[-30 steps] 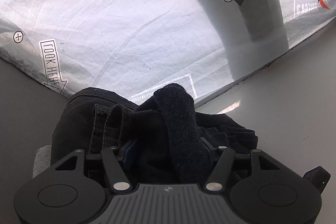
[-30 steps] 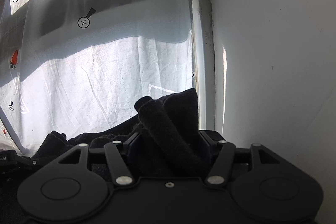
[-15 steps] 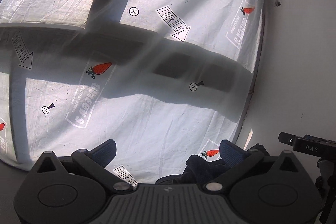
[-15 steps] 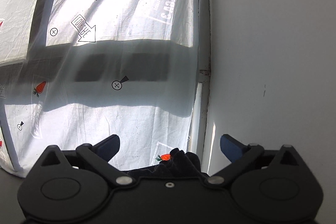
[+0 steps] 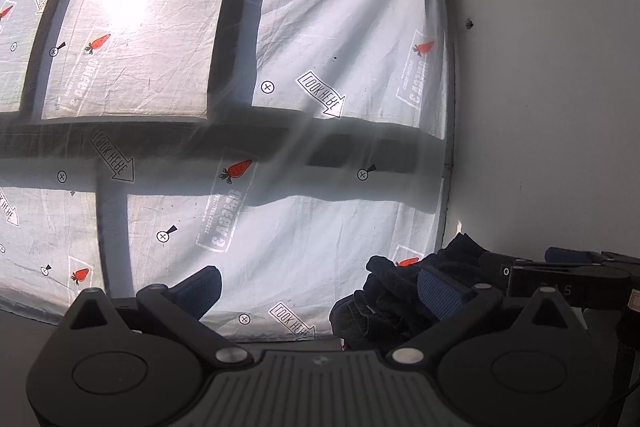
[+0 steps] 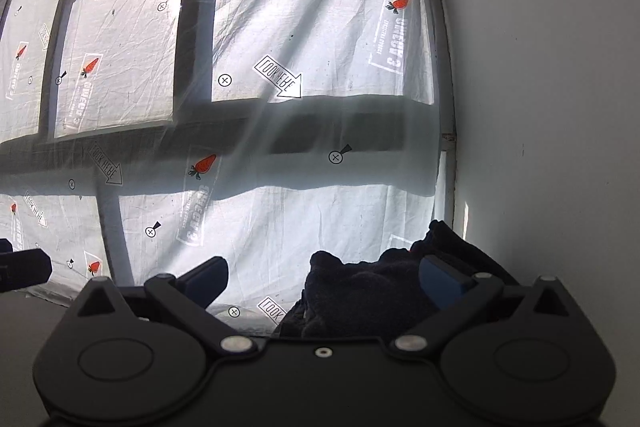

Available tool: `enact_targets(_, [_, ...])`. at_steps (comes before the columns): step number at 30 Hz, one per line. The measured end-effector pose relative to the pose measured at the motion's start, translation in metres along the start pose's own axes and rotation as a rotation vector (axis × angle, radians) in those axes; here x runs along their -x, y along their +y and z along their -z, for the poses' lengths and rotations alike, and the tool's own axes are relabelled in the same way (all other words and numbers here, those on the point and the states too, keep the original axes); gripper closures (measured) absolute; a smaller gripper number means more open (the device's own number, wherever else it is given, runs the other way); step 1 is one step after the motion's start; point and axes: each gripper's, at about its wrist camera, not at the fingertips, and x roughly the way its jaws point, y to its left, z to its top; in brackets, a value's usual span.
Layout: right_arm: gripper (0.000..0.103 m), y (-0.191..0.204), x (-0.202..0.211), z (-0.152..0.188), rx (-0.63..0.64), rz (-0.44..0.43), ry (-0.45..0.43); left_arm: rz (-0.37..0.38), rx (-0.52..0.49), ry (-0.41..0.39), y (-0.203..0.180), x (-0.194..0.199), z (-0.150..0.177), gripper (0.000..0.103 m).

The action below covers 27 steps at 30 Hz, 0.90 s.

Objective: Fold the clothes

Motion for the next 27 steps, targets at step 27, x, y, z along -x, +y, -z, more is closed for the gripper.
enact_targets(27, [0.0,0.32,0.184,0.081,-0.061,-0.052,0.231,-0.149,0.066,0.204,0.281,0.246,0.057,0.0])
